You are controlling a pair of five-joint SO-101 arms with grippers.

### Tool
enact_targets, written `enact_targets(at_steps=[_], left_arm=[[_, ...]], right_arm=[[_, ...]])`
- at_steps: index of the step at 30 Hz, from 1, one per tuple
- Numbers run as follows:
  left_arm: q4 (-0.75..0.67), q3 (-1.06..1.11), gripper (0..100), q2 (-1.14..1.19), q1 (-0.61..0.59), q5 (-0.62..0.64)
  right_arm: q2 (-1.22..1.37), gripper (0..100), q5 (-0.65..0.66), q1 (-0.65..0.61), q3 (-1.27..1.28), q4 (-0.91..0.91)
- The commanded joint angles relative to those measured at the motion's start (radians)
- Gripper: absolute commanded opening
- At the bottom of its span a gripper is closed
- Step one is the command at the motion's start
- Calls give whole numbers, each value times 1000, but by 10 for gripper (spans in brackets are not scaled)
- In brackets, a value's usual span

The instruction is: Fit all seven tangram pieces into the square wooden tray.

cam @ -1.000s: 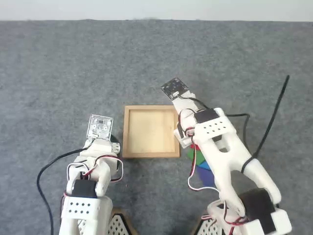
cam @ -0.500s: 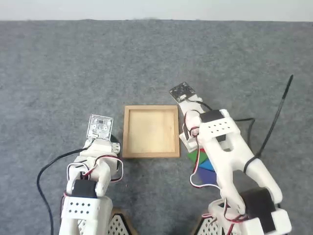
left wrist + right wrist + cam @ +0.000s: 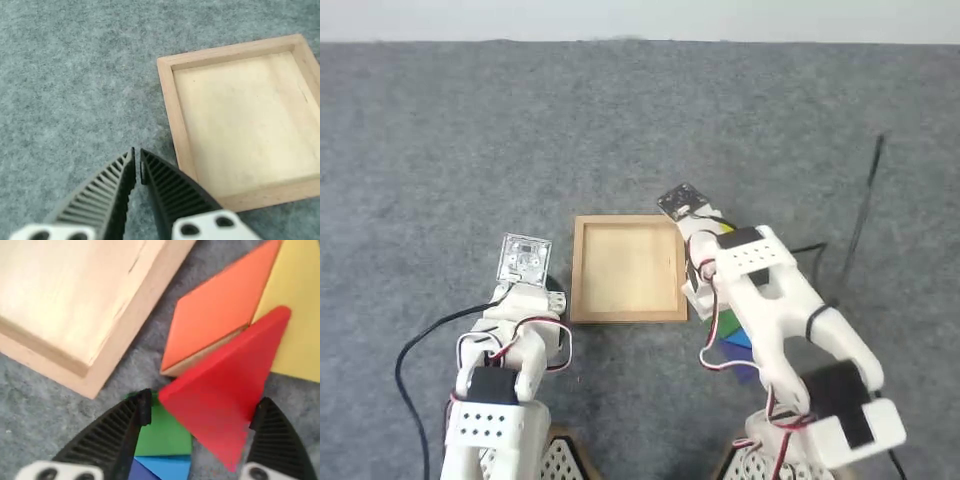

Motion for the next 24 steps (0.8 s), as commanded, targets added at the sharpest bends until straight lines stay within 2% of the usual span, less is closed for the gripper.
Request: enact_targets(at_steps=[1,3,9,20,24], left_arm=[[2,-8,15,-12,-3,9],[2,-8,15,-12,-3,9],[2,-8,15,-12,-3,9],[2,-8,15,-12,-3,9],[2,-8,15,-12,-3,9]], right_arm=[[76,331,12,2,-61,-18],[85,302,11,2,-66,-16],[87,67,-48,38,-69,-25],[79,83,-57,102,-106,-16],[2,84,-123,193,-106,-18]])
